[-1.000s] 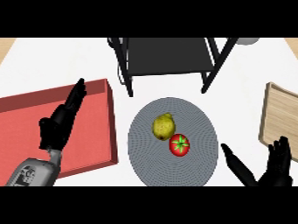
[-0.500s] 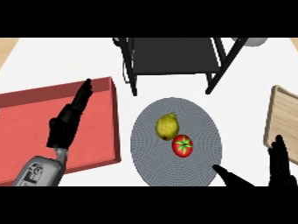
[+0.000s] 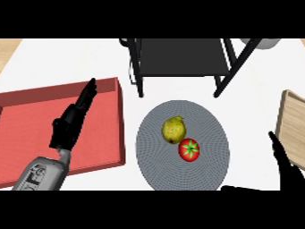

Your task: Pick the tomato from the placemat and place it in the tiered shelf

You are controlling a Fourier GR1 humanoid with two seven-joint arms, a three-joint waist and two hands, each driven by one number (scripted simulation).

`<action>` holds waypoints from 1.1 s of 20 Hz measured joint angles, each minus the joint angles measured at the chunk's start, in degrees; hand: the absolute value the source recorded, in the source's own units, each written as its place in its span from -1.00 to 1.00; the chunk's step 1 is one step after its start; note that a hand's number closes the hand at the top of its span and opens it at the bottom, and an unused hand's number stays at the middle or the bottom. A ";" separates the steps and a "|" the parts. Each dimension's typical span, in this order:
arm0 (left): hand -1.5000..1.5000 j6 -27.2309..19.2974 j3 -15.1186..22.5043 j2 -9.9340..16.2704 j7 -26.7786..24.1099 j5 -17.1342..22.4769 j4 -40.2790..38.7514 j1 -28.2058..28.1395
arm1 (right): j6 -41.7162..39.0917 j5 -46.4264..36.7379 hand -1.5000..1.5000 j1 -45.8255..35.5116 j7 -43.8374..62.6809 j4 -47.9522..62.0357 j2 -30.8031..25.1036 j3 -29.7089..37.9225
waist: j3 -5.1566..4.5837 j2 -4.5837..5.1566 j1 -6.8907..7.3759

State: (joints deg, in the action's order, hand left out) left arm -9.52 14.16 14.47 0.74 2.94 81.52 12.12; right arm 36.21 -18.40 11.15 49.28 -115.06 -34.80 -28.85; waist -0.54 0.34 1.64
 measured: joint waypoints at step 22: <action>0.00 0.96 -1.96 -0.53 0.44 -0.49 0.57 -1.15 | -22.01 -22.70 -1.00 -20.09 22.66 1.69 20.03 -3.17 | 0.36 -0.50 -1.52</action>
State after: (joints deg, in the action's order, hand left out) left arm -8.56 12.20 13.94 1.18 2.45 82.09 10.96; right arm 14.20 -41.10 -8.94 71.94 -113.37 -14.76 -32.02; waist -0.18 -0.16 0.12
